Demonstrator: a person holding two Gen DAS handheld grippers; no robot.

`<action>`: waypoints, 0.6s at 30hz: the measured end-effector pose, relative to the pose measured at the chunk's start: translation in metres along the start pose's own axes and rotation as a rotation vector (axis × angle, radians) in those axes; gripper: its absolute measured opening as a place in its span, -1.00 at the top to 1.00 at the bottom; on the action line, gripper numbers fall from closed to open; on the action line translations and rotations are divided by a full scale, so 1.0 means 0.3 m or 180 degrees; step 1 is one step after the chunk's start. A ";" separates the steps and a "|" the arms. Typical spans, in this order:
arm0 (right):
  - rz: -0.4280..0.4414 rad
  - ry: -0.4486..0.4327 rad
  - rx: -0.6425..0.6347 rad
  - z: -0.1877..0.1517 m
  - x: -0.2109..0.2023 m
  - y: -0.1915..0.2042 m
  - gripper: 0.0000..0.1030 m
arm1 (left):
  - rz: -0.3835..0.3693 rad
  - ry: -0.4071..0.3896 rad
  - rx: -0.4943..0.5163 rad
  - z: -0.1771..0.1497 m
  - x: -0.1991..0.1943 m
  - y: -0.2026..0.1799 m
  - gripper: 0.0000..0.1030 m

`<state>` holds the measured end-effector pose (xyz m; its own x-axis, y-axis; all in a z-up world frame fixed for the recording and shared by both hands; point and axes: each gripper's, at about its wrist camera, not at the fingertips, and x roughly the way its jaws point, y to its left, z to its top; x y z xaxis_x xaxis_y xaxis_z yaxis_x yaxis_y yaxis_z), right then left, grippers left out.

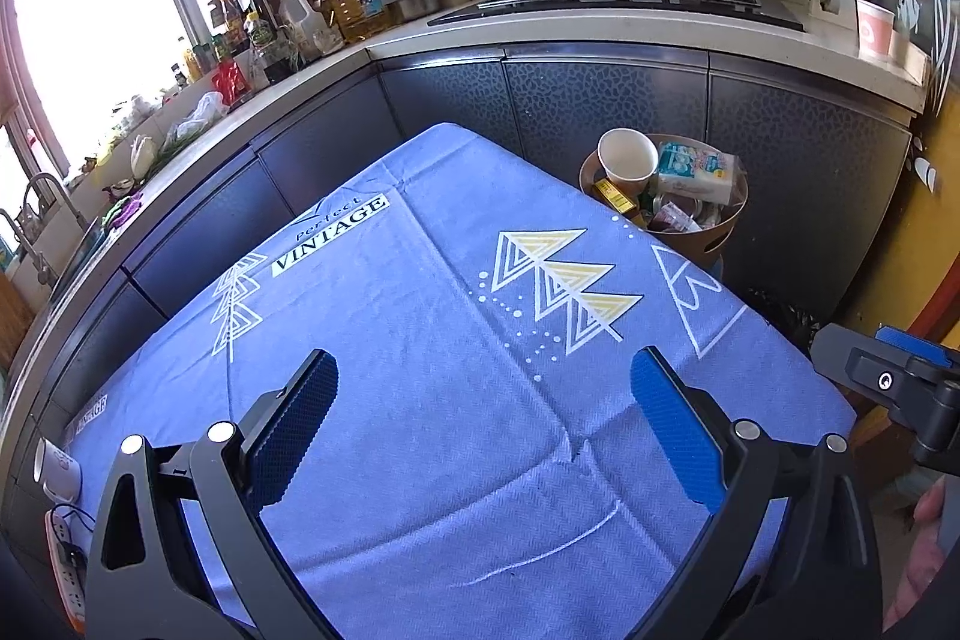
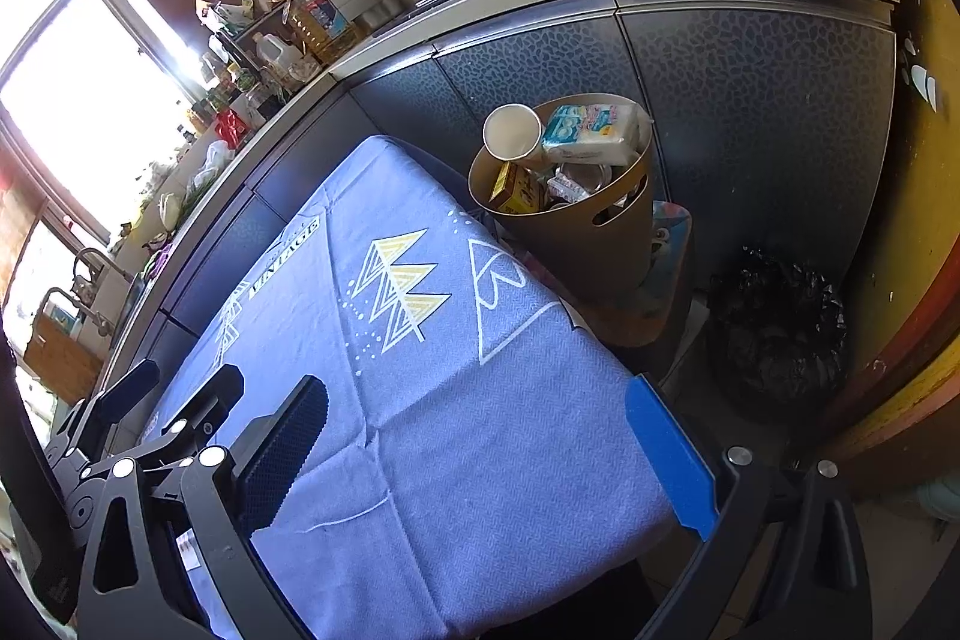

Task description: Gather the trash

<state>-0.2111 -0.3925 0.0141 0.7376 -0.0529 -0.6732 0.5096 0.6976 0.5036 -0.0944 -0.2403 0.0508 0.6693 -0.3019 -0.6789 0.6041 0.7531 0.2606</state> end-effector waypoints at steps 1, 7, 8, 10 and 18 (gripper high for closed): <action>0.0000 0.0001 0.0001 0.000 0.001 0.000 -0.92 | -0.0004 0.0005 -0.0001 -0.001 0.001 0.000 -0.88; 0.0003 0.0011 0.0007 -0.001 0.006 -0.002 -0.92 | 0.0013 0.0031 0.0003 -0.004 0.007 -0.002 -0.88; 0.0004 0.0011 0.0010 -0.001 0.006 -0.002 -0.92 | 0.0021 0.0037 0.0008 -0.005 0.009 -0.003 -0.88; 0.0003 0.0014 0.0014 -0.007 0.009 -0.003 -0.92 | 0.0030 0.0050 0.0013 -0.007 0.012 -0.003 -0.88; 0.0012 0.0033 0.0024 -0.016 0.016 -0.006 -0.92 | 0.0048 0.0059 0.0030 -0.013 0.015 -0.005 -0.88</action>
<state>-0.2106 -0.3905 0.0072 0.7348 -0.0428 -0.6769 0.5102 0.6924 0.5101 -0.0941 -0.2406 0.0448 0.6704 -0.2795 -0.6873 0.5980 0.7519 0.2775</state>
